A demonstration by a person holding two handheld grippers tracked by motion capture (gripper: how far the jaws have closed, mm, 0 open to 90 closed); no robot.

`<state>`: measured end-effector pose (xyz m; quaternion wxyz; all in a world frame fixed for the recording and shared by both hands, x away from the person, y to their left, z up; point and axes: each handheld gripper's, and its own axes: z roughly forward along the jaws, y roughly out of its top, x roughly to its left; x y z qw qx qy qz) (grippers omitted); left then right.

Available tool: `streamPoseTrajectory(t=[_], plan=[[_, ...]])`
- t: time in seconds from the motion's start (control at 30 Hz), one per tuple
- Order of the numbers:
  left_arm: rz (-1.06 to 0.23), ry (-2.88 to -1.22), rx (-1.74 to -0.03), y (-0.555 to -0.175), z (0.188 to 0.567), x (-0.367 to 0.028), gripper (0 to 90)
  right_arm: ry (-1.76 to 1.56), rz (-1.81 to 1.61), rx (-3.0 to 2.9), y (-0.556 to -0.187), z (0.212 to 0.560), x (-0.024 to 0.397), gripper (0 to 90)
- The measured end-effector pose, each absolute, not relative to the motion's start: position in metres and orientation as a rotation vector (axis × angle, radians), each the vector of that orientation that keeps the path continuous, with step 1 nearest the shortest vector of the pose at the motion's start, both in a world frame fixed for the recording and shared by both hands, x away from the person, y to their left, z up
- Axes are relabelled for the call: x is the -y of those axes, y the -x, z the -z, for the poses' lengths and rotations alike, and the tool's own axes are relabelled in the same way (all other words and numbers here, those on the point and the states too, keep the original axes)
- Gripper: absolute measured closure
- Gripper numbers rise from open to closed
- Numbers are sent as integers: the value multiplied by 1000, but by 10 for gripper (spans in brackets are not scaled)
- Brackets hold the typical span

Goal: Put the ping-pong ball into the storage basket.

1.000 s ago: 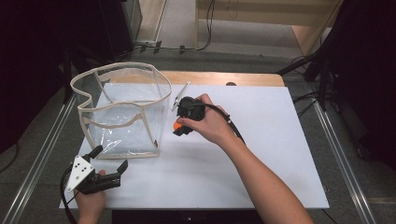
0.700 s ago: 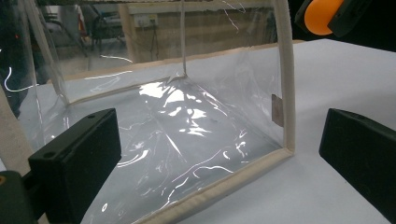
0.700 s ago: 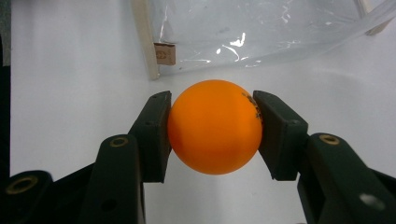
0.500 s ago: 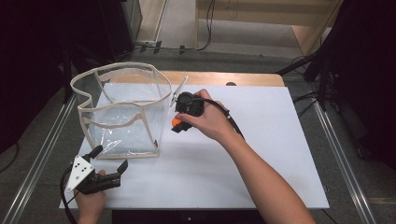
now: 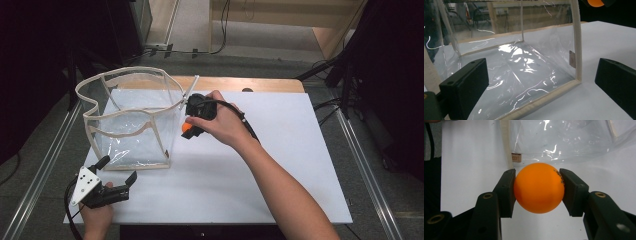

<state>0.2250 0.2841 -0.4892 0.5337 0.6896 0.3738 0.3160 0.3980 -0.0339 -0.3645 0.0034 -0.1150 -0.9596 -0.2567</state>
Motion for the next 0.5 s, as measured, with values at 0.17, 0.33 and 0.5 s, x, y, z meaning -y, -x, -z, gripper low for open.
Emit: streamPoseTrajectory(t=[0.17,0.33,0.5], plan=[[-753,-1644,-891,-225,489,-284,0,347,795,3015,-399,358,33,478],[-752,-1642,-891,-225,489,-284,0,351,790,3016,-399,352,32,478],[-751,-1642,-891,-225,489,-284,0,334,787,3021,-400,347,31,479]])
